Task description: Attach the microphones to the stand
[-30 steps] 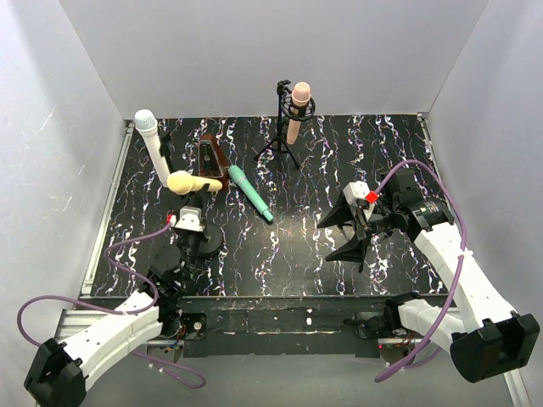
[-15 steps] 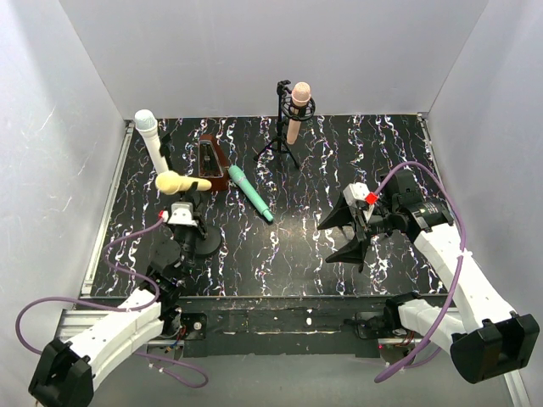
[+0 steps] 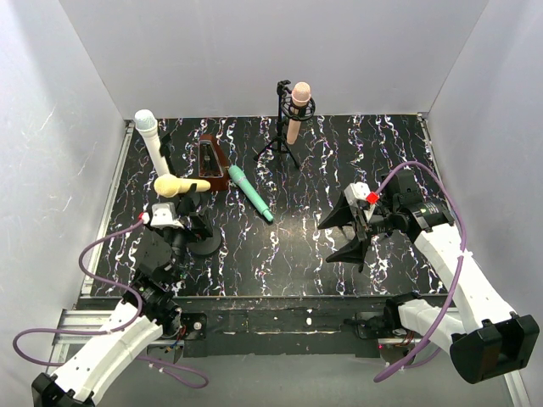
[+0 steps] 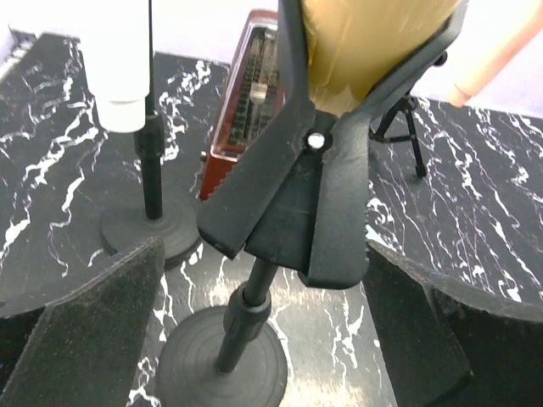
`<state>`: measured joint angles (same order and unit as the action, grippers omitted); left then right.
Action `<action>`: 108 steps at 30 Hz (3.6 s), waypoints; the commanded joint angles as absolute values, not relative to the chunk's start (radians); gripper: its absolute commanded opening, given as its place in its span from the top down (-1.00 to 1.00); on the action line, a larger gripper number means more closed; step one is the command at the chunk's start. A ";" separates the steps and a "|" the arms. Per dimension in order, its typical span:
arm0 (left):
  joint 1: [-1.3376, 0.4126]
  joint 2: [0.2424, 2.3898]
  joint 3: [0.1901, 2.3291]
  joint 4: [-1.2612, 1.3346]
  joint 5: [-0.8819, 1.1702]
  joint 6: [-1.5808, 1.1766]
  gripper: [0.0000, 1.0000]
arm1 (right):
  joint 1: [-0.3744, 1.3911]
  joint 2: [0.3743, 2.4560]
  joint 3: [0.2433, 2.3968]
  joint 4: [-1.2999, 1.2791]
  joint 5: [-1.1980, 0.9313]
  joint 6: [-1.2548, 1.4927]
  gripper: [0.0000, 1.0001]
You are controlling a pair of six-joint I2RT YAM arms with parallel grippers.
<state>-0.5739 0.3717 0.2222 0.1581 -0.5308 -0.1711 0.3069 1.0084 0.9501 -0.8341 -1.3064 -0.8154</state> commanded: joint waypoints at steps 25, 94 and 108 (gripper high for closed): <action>-0.571 0.255 0.475 -0.489 -0.316 -0.463 -0.96 | 0.284 0.986 0.951 -0.844 -1.373 -0.867 -0.93; -0.855 1.170 0.907 -0.239 0.394 0.092 -0.96 | -0.379 0.903 1.347 -0.922 -1.068 -0.207 -0.97; -0.822 1.197 1.008 -0.348 0.310 0.118 -0.96 | -0.468 0.922 1.253 -0.830 -1.098 -0.101 -0.97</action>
